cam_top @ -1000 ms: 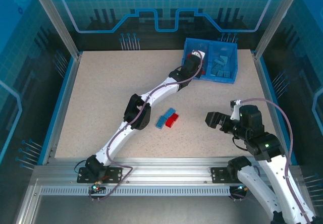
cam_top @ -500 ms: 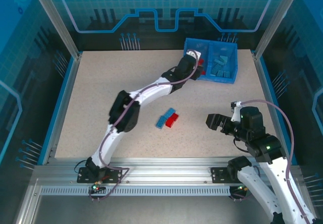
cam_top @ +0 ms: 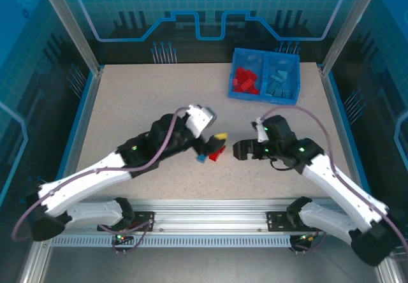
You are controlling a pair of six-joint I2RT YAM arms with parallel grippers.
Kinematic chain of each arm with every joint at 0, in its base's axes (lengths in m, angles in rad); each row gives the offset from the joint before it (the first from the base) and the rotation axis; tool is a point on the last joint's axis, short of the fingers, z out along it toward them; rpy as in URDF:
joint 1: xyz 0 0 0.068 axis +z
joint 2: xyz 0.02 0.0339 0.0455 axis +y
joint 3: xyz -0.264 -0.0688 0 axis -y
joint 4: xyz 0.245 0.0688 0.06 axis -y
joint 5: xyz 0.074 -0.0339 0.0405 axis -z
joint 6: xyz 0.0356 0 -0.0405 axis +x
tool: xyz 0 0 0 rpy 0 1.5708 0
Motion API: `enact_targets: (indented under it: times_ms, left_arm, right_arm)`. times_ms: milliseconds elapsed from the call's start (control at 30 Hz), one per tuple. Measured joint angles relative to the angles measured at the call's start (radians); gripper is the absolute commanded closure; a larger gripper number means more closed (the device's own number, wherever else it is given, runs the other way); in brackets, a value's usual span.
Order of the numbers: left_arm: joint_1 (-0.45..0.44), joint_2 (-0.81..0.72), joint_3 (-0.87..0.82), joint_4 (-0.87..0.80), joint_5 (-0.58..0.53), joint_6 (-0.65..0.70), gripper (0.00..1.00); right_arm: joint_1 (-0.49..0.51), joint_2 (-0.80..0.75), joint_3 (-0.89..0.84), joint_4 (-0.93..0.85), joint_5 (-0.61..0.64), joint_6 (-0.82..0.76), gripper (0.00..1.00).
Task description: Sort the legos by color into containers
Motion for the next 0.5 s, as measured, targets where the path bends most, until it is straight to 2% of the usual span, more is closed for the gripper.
enact_targets:
  times_ms: [133, 233, 500]
  left_arm:
    - [0.001, -0.177, -0.124, -0.18, 0.0, 0.108, 0.08]
    - [0.001, -0.26, -0.208, -0.27, 0.0, 0.2, 0.02]
    - [0.0, -0.285, -0.233, -0.414, -0.003, 0.376, 0.01]
  right_arm:
    - [0.093, 0.182, 0.073, 0.06, 0.053, -0.06, 0.02]
    - [0.126, 0.304, 0.116, 0.085, 0.077, -0.107, 0.03]
    - [0.135, 0.608, 0.285, 0.099, 0.148, -0.185, 0.01]
